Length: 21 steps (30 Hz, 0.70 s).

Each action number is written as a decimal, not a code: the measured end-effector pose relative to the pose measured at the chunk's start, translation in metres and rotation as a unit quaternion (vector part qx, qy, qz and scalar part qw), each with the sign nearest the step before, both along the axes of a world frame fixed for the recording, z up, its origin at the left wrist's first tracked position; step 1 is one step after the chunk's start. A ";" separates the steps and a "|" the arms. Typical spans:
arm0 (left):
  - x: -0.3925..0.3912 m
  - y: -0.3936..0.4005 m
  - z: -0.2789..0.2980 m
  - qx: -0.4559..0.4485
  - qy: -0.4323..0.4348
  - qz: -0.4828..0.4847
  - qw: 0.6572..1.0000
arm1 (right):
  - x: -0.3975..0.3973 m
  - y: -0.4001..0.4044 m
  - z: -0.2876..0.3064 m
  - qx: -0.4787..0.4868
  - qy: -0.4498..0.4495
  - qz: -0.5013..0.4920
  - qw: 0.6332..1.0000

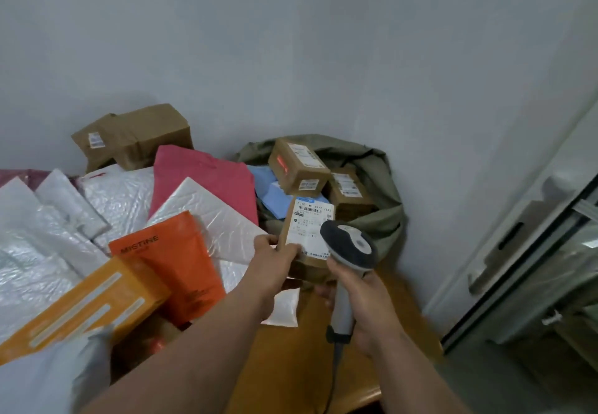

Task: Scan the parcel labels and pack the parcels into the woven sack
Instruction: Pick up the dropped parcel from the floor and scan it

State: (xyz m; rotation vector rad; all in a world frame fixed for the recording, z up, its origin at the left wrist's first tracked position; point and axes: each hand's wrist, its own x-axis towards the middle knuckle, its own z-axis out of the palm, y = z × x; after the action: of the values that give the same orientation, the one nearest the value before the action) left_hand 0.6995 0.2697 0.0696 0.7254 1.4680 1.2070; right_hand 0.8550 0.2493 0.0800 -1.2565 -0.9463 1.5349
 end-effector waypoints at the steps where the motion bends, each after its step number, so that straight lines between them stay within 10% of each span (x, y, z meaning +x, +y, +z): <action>1: 0.003 0.015 0.001 0.002 0.002 -0.016 1.000 | 0.004 0.014 -0.001 -0.005 0.006 -0.014 1.000; 21: 0.040 0.210 -0.011 0.032 0.300 0.006 0.953 | 0.023 0.229 -0.055 -0.101 0.044 0.105 0.988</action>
State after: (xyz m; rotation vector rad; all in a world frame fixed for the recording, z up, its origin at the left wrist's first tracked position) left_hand 0.7390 0.4793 0.0586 1.2026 1.9296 1.0934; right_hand 0.8781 0.4778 0.0254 -1.2473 -0.9062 1.8752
